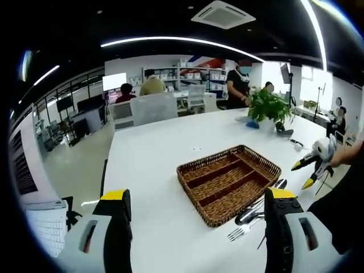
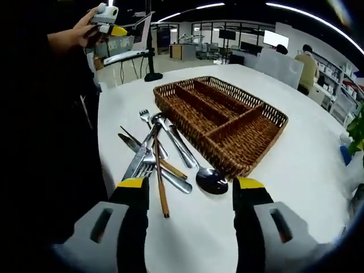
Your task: Arrange the knives, forks, and spoons in their matching storage slots by inserting each utensil handle-first until every utensil is classified and aligned in the correct compartment
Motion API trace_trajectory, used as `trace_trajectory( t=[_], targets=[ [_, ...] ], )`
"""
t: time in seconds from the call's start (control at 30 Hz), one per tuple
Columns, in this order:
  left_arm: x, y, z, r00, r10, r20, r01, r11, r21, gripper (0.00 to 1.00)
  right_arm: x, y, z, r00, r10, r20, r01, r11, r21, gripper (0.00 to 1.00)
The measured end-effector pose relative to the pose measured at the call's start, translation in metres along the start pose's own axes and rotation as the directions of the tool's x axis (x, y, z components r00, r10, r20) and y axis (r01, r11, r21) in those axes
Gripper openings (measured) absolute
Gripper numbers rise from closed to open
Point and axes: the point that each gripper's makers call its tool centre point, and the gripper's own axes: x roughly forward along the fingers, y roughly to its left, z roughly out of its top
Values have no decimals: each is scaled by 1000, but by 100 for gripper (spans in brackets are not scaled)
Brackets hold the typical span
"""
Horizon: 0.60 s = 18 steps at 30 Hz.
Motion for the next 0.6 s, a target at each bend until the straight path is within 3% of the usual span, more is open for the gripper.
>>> trace_trajectory(
  t=[0.07, 0.23, 0.37, 0.5, 0.6],
  targets=[
    [-1, 1, 0, 1000, 1, 0, -1, 1000, 0, 99, 7, 8, -7, 1000, 27, 6, -28, 999, 26, 57],
    [-4, 3, -1, 1000, 9, 0, -9, 1000, -2, 99, 15, 23, -13, 998, 58, -12, -58, 998, -2, 46],
    [-5, 4, -3, 1000, 12, -4, -12, 1000, -4, 99, 26, 29, -25, 996, 80, -25, -81, 997, -15, 31],
    [-6, 4, -3, 1000, 9, -7, -9, 1000, 1, 99, 32, 38, -27, 994, 110, -23, -111, 994, -15, 21],
    [-7, 4, -2, 1000, 9, -9, -9, 1000, 7, 99, 36, 41, -27, 993, 116, -18, -116, 993, -24, 19]
  ],
)
